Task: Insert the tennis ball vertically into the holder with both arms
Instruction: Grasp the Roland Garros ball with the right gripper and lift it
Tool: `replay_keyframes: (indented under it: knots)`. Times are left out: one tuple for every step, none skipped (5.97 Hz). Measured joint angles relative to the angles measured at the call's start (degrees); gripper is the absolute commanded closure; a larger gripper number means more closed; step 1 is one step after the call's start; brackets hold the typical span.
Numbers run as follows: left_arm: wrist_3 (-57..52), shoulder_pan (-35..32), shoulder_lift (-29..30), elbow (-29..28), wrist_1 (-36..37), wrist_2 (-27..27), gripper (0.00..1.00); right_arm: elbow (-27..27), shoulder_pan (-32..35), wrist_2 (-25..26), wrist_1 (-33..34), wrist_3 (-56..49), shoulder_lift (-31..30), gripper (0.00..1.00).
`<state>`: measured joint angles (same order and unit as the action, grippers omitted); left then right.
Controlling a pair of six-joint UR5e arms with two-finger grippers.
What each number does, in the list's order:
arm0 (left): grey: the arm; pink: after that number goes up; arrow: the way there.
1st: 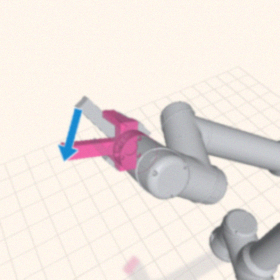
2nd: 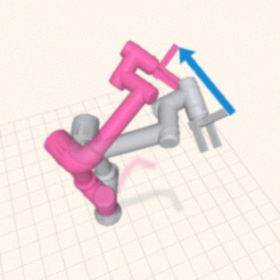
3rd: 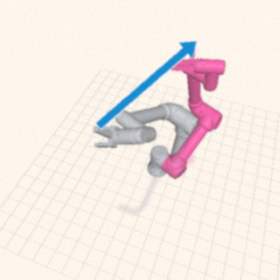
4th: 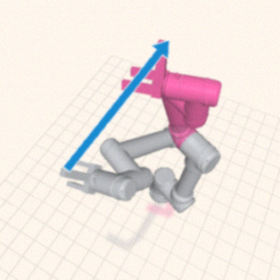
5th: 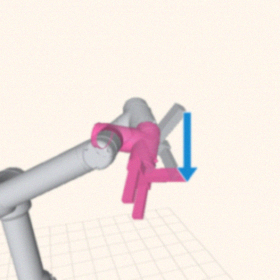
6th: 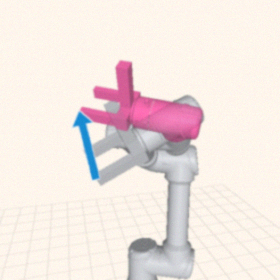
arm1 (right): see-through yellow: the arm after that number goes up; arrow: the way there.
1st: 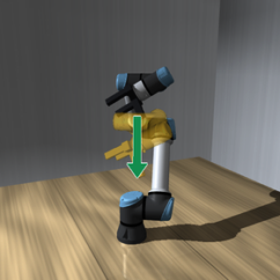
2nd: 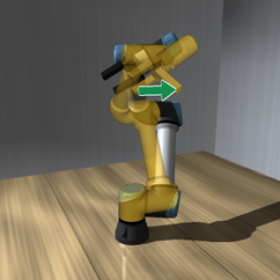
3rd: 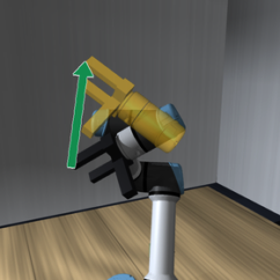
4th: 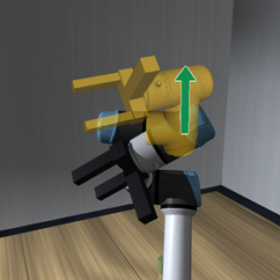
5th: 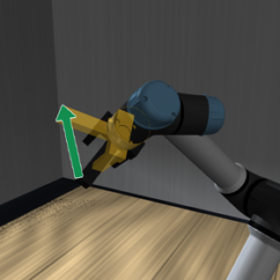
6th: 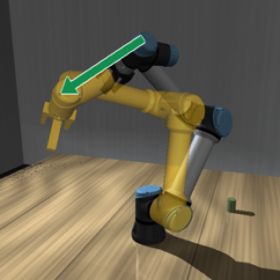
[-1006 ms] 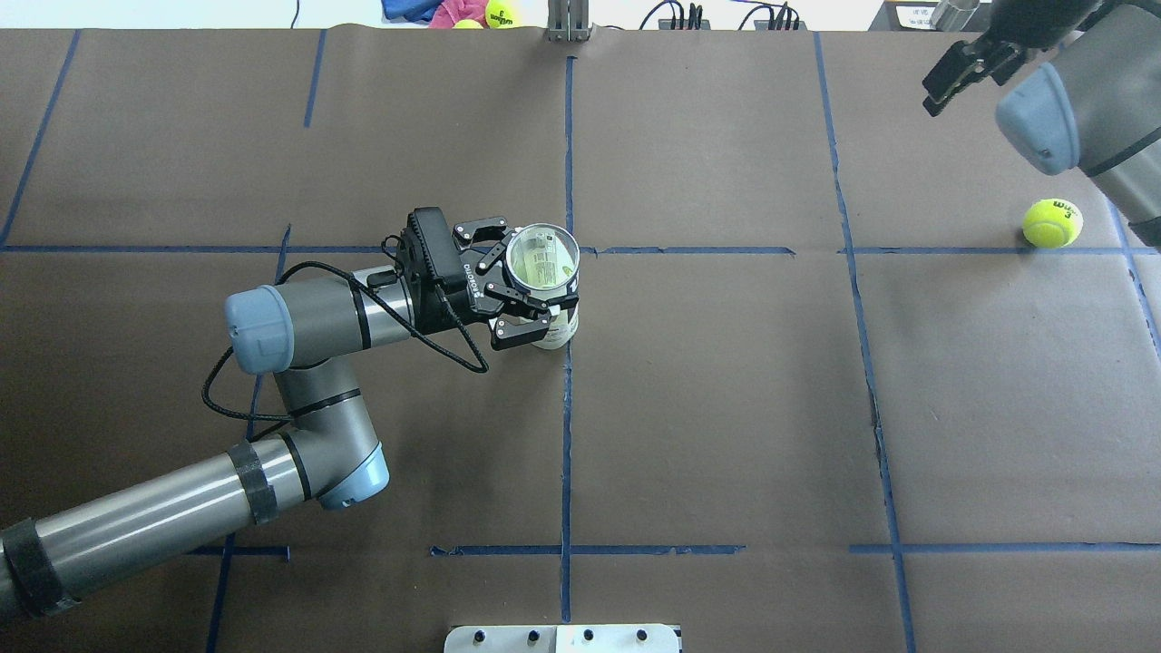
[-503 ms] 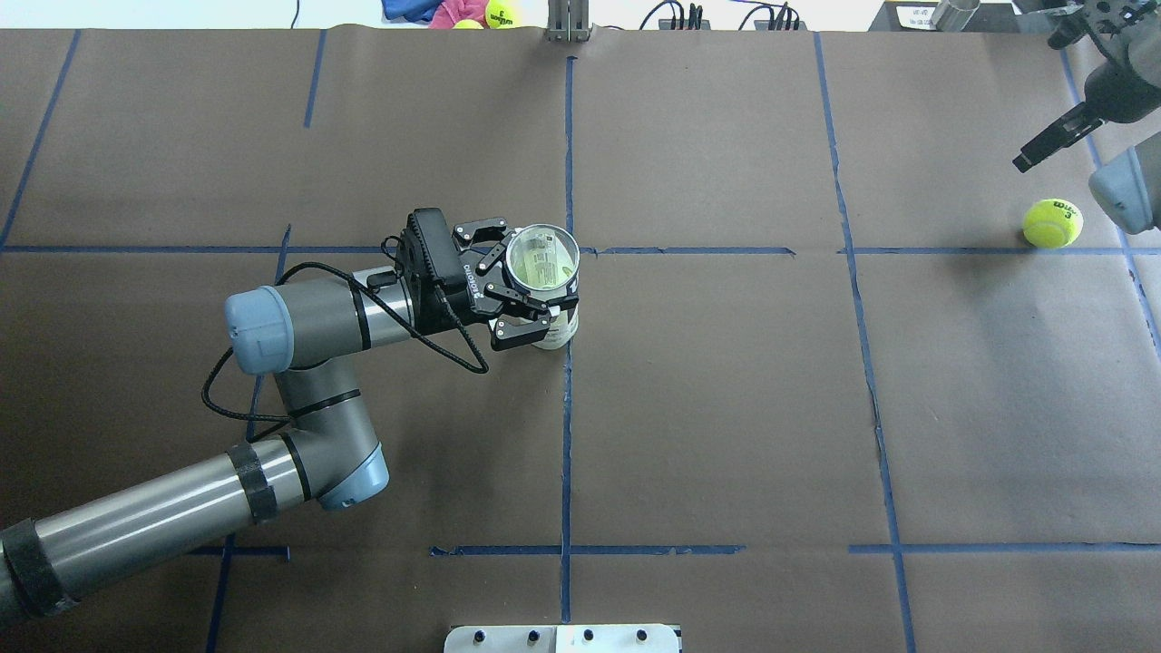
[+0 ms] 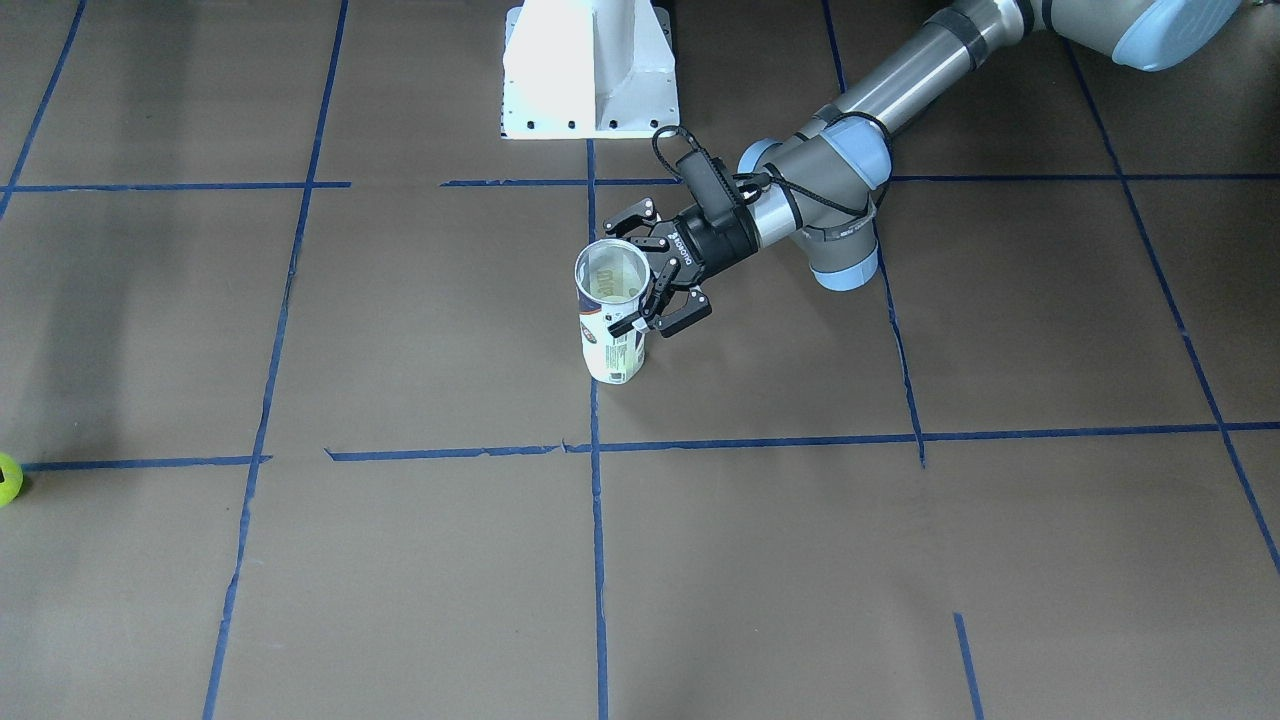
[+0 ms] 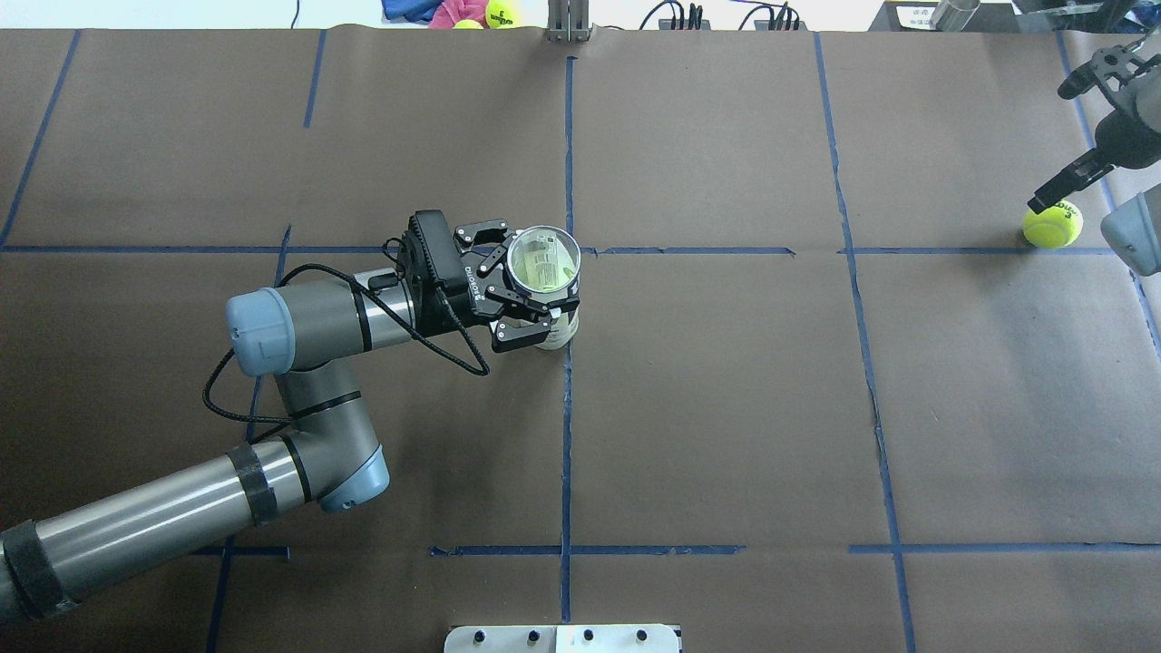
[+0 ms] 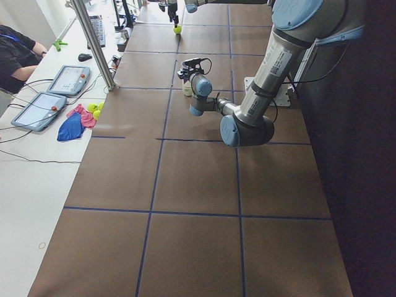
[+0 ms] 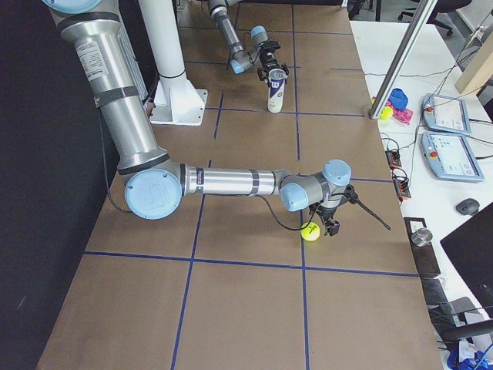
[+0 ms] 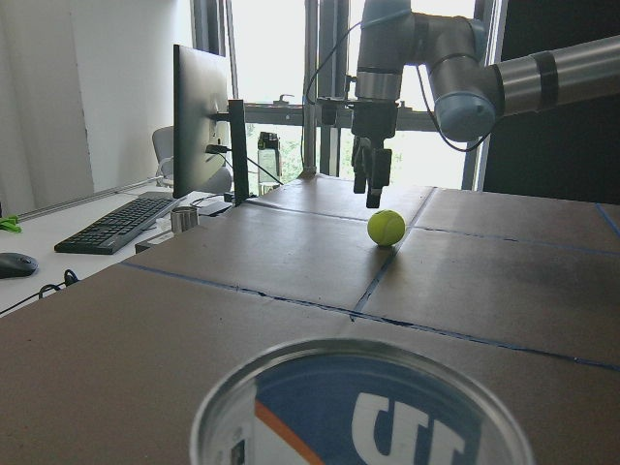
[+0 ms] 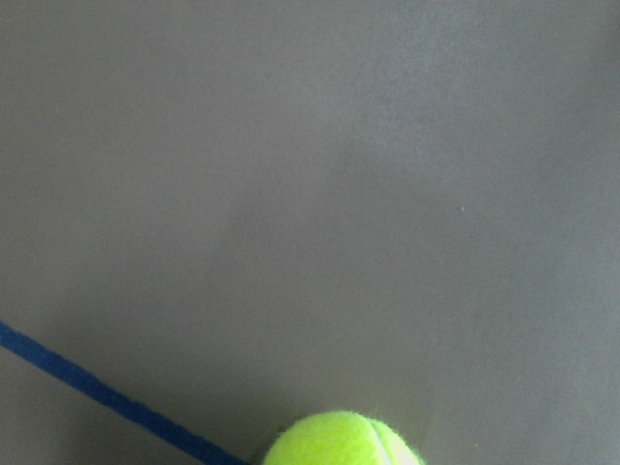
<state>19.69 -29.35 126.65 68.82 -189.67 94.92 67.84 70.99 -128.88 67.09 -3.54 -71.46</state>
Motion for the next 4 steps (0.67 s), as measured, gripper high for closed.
replay_keyframes:
  knots:
    - [0.0, 0.04, 0.0, 0.0, 0.0, -0.02, 0.13, -0.38, -1.19, 0.76, -0.02, -0.04, -0.54, 0.0]
    - [0.0, 0.07, 0.0, 0.0, 0.01, -0.07, 0.13, -1.08, -2.29, 1.84, -0.03, -0.08, -0.78, 0.31]
    - [0.0, 0.08, 0.0, 0.0, 0.01, -0.08, 0.13, -1.65, -3.05, 2.75, -0.03, -0.18, -0.84, 0.86]
    - [0.0, 0.08, 0.0, 0.0, 0.01, -0.09, 0.13, -1.71, -3.24, 3.1, -0.03, -0.17, -0.79, 0.97]
